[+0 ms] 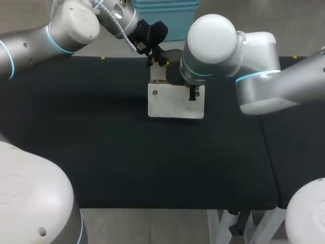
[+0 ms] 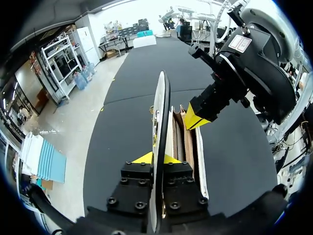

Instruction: Pick up the bag, open it, inspect its contents, close it, and place it on the opposite side

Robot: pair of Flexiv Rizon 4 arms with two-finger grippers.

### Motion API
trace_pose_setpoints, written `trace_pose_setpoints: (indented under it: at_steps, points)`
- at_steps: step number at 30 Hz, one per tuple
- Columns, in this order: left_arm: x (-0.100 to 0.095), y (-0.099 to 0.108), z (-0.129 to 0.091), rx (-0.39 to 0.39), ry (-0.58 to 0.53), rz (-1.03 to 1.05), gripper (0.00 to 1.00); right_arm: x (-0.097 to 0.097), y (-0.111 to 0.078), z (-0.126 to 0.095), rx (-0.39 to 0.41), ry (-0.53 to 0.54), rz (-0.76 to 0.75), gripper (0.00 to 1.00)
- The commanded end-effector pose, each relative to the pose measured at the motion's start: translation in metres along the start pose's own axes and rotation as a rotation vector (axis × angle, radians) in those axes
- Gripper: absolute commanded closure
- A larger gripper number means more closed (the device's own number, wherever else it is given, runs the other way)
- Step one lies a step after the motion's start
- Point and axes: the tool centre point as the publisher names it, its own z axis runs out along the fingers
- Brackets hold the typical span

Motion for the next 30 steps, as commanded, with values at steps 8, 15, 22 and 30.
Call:
trace_pose_setpoints:
  at_steps: [8, 15, 22, 30]
  points:
    - [0.005, -0.002, 0.0, -0.004, -0.035, -0.011, 1.0, 0.016, 0.001, -0.007, -0.014, -0.012, 0.006, 1.0]
    - [0.008, -0.003, -0.004, 0.007, -0.066, 0.007, 1.0, 0.025, 0.004, -0.012, -0.021, -0.017, -0.005, 1.0]
    - [0.015, -0.004, -0.005, 0.008, -0.077, 0.046, 1.0, 0.01, 0.002, -0.008, -0.003, -0.039, -0.004, 1.0]
    - [0.017, -0.005, -0.007, -0.004, -0.091, 0.06, 1.0, -0.014, 0.002, -0.01, 0.01, -0.084, -0.002, 1.0]
